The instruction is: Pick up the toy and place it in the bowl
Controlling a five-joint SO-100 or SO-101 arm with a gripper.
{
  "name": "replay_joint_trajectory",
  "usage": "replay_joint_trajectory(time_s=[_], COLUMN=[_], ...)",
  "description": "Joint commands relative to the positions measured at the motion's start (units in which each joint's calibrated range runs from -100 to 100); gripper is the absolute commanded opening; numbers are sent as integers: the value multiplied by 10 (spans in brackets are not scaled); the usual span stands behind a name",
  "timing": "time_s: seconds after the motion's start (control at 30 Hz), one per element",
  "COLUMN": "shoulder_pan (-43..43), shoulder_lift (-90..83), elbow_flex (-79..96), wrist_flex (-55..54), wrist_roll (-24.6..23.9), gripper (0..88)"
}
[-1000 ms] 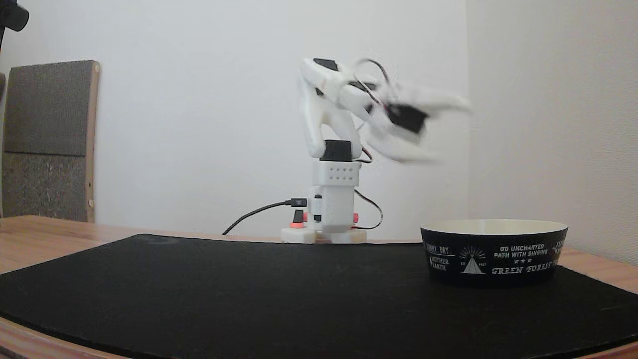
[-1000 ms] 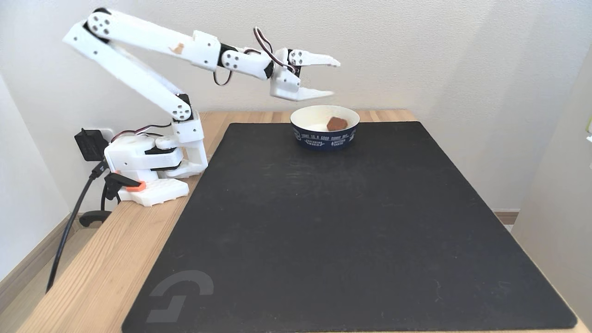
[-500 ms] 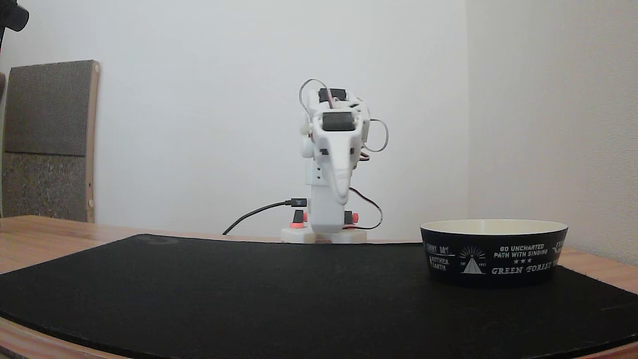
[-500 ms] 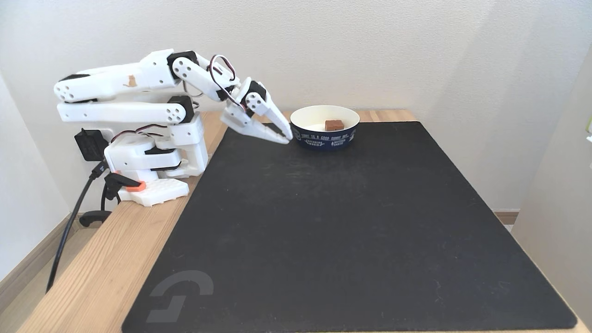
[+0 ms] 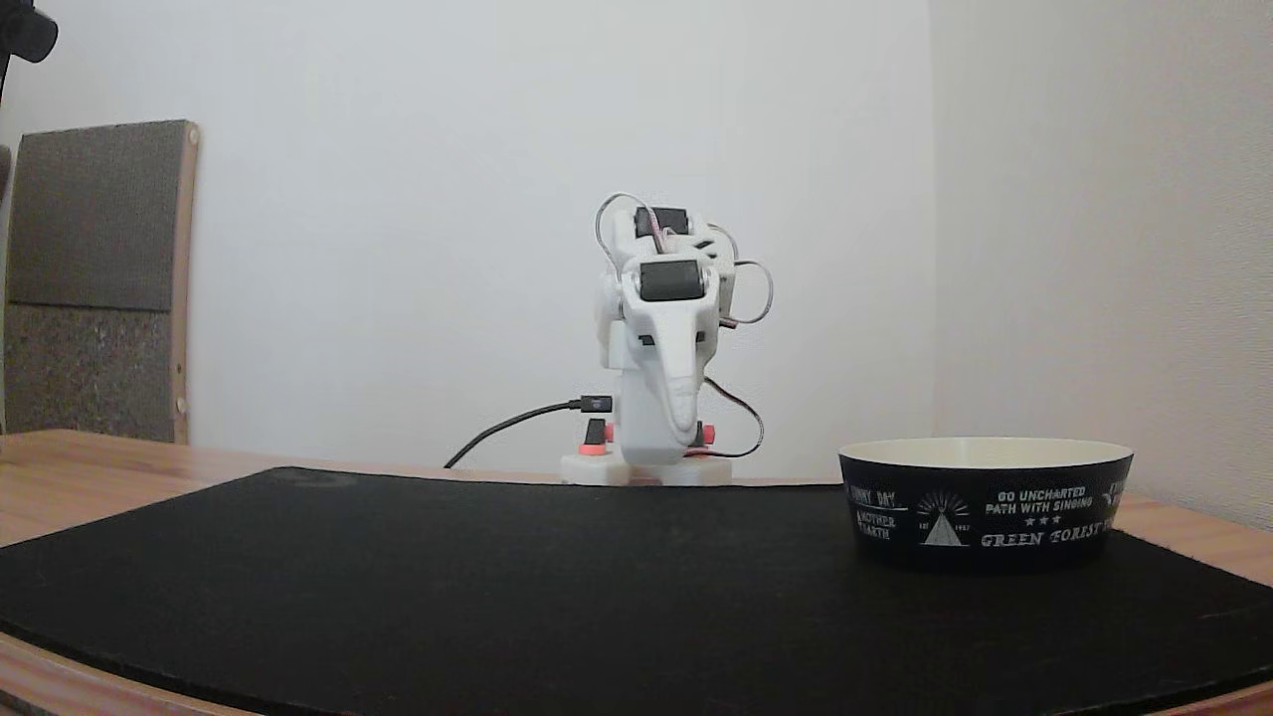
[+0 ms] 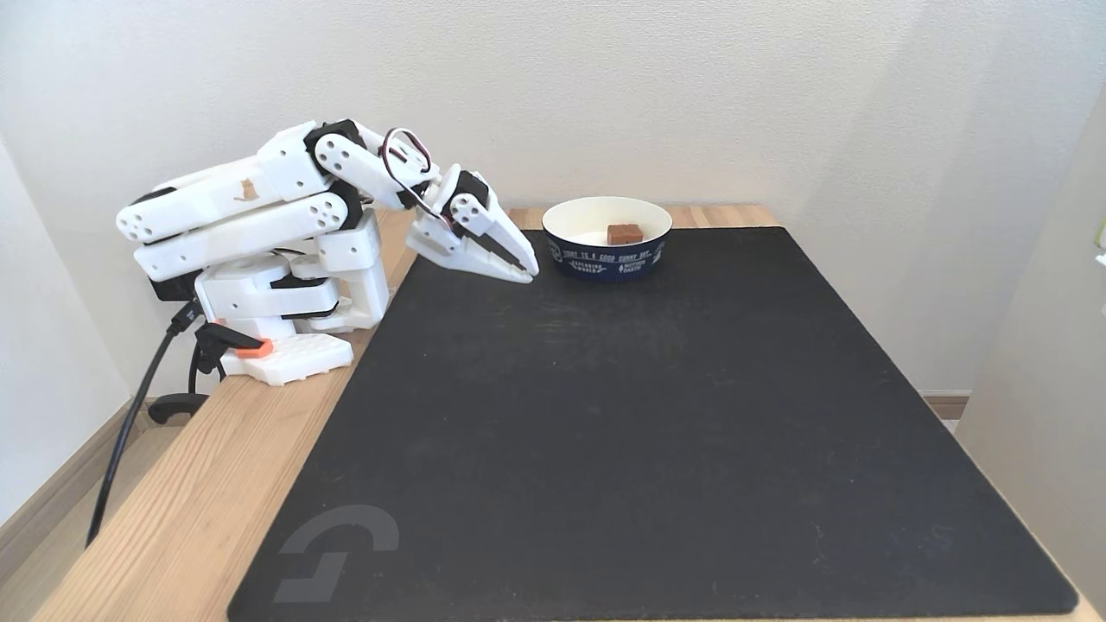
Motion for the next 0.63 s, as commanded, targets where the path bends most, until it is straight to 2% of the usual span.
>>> replay_joint_trajectory(time_s=[0.0, 0.6], shoulder_pan=[6, 6], shoulder_lift=[-6, -6], elbow_flex=[5, 6], wrist_flex=[2, 2], wrist_roll=[-3, -1], gripper=[22, 22])
